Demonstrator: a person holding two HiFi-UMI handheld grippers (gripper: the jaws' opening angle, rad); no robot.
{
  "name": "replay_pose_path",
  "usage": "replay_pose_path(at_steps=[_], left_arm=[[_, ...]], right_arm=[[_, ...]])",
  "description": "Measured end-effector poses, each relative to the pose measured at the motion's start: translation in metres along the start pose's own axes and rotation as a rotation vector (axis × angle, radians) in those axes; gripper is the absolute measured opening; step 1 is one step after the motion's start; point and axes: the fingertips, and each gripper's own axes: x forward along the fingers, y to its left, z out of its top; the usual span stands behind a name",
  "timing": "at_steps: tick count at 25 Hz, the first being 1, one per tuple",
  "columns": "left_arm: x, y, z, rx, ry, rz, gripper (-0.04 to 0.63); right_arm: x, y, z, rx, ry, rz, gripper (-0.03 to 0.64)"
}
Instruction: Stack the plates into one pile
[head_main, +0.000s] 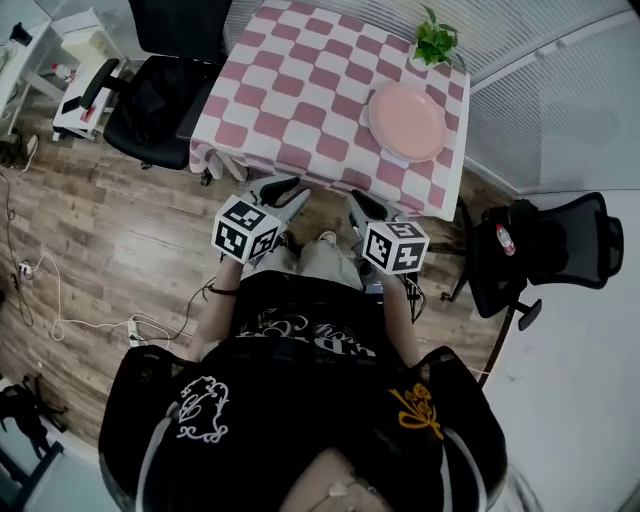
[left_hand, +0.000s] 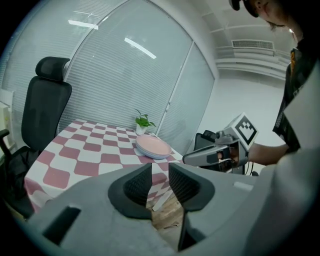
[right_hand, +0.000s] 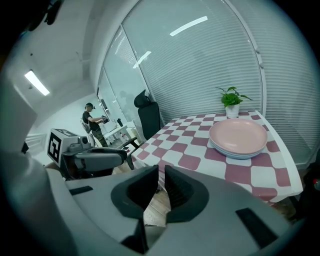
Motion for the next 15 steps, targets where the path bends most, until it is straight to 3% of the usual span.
replay_pose_path(at_steps=[9, 15], left_arm=[[-0.002, -0.037, 0.0, 0.022, -0.011, 0.005, 0.115], [0.012, -0.096, -0.008, 0.033, -0.009, 0.0, 0.115]], right_arm=[[-0.031, 0.001, -0.016, -0.009, -0.006, 0.021, 0.04], [-0.082, -0.017, -0.042, 0.006, -0.02, 0.026, 0.04]])
